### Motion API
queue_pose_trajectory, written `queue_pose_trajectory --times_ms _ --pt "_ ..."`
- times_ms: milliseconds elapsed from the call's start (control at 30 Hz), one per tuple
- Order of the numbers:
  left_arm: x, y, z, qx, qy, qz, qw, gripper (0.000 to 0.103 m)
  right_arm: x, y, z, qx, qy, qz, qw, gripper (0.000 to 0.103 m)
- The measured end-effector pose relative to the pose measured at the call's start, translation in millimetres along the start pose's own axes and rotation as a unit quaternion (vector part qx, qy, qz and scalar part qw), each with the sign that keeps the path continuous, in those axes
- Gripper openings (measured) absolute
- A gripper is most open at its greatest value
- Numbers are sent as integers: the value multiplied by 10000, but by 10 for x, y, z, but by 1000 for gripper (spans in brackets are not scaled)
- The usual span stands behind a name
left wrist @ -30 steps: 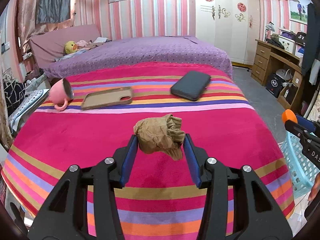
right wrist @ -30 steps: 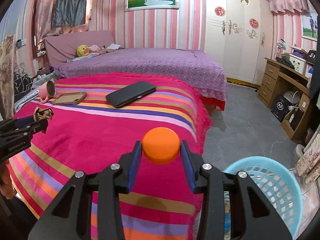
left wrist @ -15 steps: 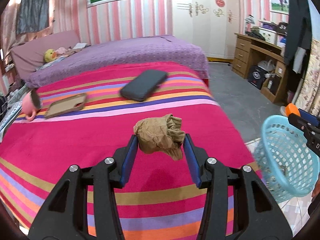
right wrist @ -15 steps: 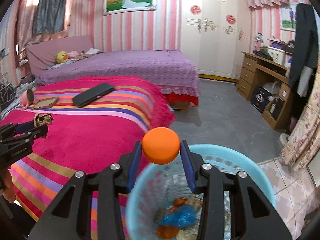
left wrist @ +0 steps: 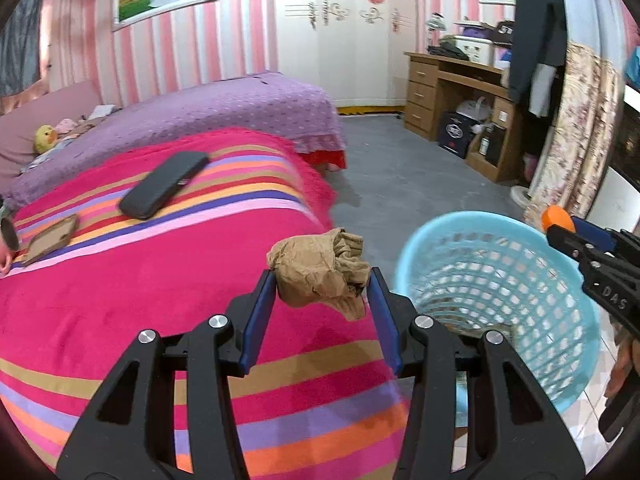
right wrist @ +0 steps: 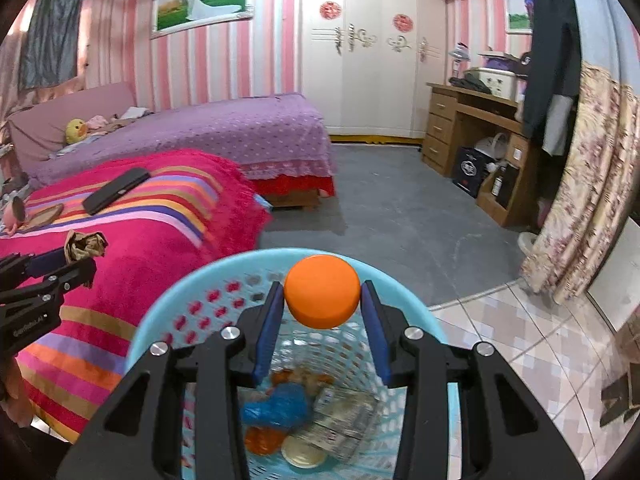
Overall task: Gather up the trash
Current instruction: 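Carry the brown paper and orange ball with both grippers over the basket, then open both grippers to drop the brown paper and orange ball into the basket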
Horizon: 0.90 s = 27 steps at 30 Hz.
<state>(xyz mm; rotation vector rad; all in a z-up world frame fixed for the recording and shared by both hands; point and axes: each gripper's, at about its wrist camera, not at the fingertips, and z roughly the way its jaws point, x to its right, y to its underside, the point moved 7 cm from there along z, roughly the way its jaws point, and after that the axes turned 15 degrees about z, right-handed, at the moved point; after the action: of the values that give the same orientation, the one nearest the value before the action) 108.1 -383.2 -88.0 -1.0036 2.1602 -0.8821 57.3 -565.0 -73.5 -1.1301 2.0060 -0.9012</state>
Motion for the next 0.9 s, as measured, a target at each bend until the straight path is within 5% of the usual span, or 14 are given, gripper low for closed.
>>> queue_pose_trajectory --times_ms 567,667,900 --pt "656 -330 283 -88 510 228 9984 49 384 -1 19 204 335 324 9987 40" --pt "673 -335 319 -147 538 304 9980 68 426 3 21 212 369 404 9983 40" --pt "421 -202 262 -172 485 49 9987 90 450 30 92 137 324 474 9983 40"
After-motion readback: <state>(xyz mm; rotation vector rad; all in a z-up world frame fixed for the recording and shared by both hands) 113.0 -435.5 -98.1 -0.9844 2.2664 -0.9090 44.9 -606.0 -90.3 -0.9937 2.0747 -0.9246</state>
